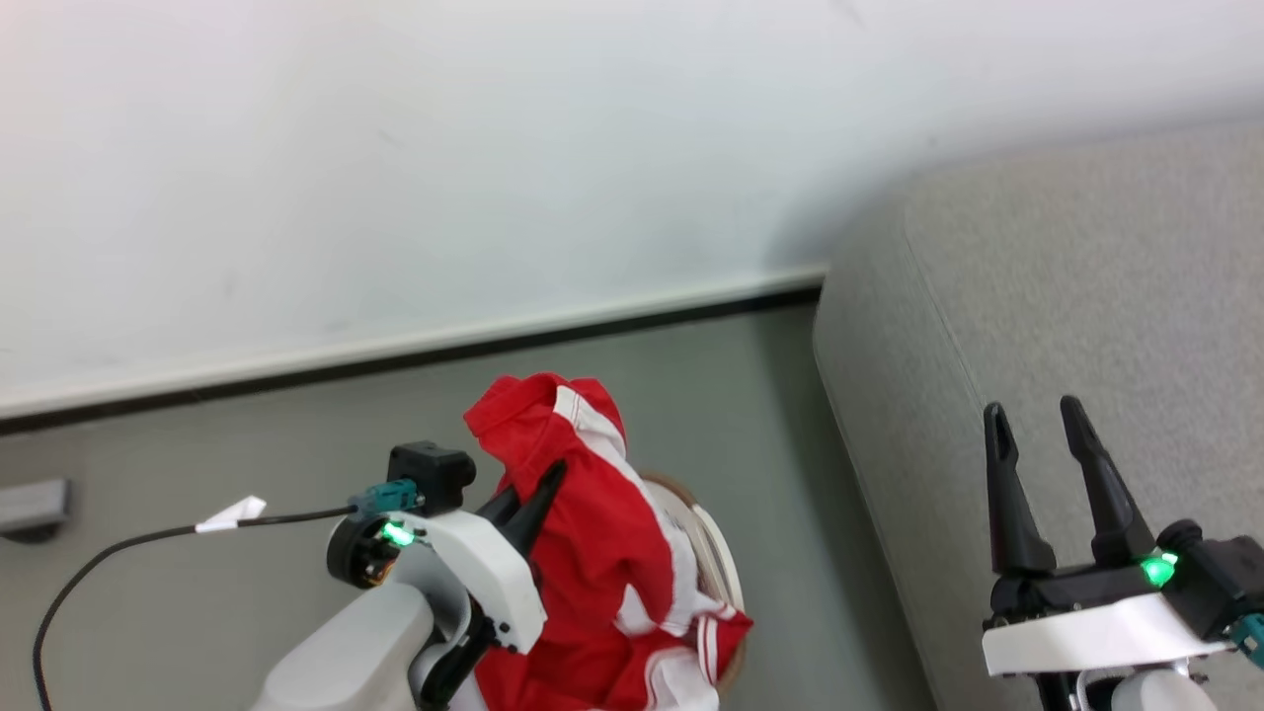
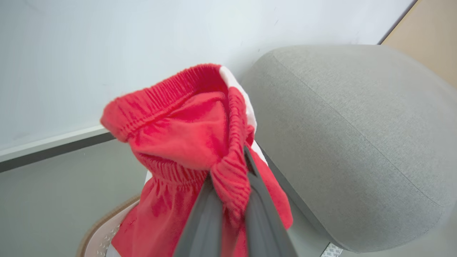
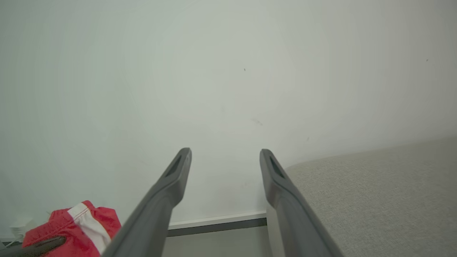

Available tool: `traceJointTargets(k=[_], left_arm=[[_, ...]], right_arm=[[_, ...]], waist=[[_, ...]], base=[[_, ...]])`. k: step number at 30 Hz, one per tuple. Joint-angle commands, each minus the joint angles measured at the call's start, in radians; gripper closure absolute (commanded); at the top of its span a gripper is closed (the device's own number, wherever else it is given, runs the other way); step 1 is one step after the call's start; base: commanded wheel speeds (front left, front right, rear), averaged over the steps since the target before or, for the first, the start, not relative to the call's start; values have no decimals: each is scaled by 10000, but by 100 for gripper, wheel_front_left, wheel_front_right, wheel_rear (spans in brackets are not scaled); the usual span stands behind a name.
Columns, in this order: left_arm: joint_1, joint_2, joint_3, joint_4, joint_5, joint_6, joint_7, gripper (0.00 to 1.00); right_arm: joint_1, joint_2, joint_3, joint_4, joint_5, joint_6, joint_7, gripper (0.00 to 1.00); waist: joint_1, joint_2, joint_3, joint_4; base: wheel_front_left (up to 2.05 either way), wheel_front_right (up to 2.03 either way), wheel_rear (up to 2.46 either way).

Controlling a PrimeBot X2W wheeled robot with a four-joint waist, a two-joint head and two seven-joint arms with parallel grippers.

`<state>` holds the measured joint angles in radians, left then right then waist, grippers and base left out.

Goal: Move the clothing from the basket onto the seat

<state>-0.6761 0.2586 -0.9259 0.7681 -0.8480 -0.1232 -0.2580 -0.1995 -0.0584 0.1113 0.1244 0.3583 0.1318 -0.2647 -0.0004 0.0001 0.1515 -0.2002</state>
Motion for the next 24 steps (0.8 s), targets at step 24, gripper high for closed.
traceJointTargets(k=[24], left_arm=[[307,1145,744,-4903,679,1591,342,100]], right_arm=[[664,-457,1482,254,491,-21,5,0]], waist=[[4,-1,-1723,1145]], base=[[0,0,0]])
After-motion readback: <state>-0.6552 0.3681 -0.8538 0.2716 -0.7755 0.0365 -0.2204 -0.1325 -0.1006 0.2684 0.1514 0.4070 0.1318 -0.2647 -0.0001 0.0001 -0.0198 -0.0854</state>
